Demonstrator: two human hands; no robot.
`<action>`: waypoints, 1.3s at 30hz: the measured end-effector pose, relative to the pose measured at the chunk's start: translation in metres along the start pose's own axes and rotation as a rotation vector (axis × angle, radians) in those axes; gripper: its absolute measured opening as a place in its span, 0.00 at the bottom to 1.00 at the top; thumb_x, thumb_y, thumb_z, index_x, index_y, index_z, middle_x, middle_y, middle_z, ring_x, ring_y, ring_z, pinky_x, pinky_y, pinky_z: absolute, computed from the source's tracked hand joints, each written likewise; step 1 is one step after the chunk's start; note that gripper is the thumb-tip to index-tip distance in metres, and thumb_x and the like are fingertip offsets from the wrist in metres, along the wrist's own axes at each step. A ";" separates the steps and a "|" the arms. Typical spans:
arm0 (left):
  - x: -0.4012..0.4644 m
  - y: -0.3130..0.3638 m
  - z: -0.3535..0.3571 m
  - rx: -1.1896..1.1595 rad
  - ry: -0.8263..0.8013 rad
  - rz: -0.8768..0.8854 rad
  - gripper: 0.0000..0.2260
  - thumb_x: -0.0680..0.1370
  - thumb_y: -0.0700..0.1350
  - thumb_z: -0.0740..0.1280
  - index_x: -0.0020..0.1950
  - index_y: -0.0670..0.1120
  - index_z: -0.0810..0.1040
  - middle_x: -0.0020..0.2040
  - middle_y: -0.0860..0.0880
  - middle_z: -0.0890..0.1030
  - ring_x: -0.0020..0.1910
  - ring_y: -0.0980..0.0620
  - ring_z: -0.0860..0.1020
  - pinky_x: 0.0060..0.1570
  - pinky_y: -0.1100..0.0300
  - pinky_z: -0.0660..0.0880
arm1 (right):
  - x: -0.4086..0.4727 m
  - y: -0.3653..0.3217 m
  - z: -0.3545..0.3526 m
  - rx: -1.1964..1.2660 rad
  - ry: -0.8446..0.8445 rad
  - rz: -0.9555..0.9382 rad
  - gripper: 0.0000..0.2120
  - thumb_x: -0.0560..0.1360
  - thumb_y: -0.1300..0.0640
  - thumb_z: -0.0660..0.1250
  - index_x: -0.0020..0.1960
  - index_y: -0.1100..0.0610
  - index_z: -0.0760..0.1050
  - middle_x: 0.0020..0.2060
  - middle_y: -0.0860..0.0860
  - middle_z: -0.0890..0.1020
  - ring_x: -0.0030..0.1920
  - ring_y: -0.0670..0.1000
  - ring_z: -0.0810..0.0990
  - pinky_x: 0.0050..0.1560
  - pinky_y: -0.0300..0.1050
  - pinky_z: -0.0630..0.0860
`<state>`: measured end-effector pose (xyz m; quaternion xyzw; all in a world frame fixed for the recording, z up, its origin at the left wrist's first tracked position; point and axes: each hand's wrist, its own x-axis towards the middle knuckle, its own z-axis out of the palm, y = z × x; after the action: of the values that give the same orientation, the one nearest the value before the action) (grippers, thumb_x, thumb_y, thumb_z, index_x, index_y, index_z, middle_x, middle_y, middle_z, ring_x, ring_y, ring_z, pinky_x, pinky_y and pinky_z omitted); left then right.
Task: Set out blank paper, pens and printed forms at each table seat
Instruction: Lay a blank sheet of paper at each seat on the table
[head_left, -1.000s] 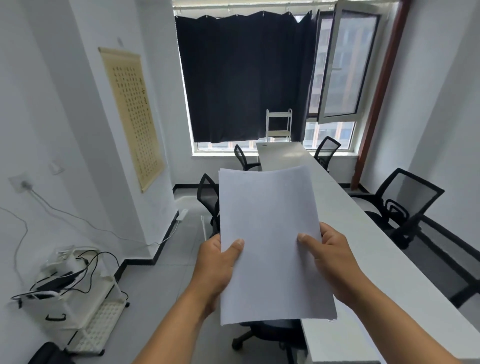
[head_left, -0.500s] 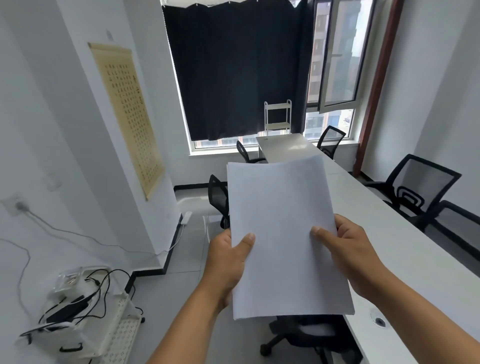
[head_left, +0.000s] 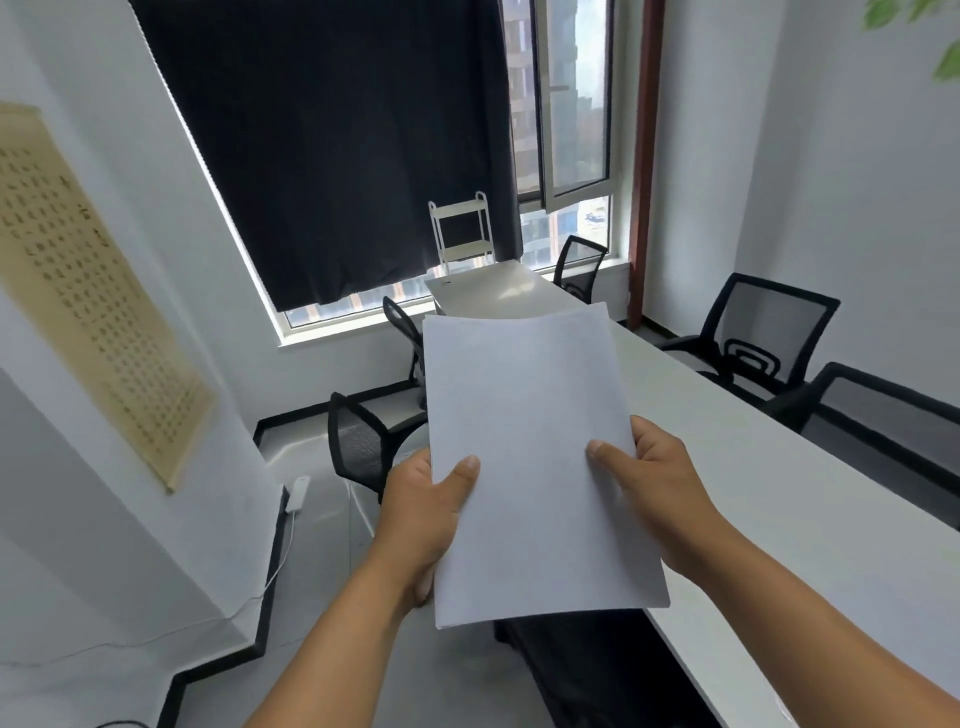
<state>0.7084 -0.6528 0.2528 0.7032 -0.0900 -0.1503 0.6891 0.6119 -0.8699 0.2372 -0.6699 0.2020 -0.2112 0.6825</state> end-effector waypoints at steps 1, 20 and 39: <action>0.020 0.004 0.003 0.016 -0.013 0.002 0.06 0.86 0.42 0.70 0.62 0.45 0.85 0.53 0.46 0.91 0.49 0.44 0.90 0.48 0.46 0.88 | 0.015 -0.002 0.001 0.005 0.017 0.009 0.05 0.85 0.59 0.69 0.59 0.54 0.83 0.52 0.50 0.90 0.52 0.58 0.90 0.57 0.60 0.86; 0.316 -0.026 0.066 0.069 -0.586 -0.114 0.07 0.86 0.44 0.70 0.62 0.47 0.86 0.54 0.50 0.91 0.51 0.47 0.90 0.45 0.53 0.86 | 0.188 0.042 0.029 -0.070 0.568 0.178 0.05 0.84 0.58 0.69 0.58 0.54 0.83 0.49 0.49 0.91 0.47 0.55 0.91 0.51 0.55 0.87; 0.385 -0.120 0.099 0.338 -1.047 -0.415 0.07 0.86 0.45 0.71 0.63 0.50 0.86 0.54 0.51 0.91 0.51 0.47 0.90 0.53 0.47 0.86 | 0.154 0.153 0.084 0.090 1.061 0.445 0.06 0.82 0.57 0.70 0.55 0.59 0.81 0.48 0.51 0.90 0.47 0.57 0.90 0.51 0.56 0.86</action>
<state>1.0266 -0.8703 0.0994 0.6385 -0.3016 -0.5929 0.3872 0.7898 -0.8843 0.0867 -0.3839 0.6435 -0.3783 0.5436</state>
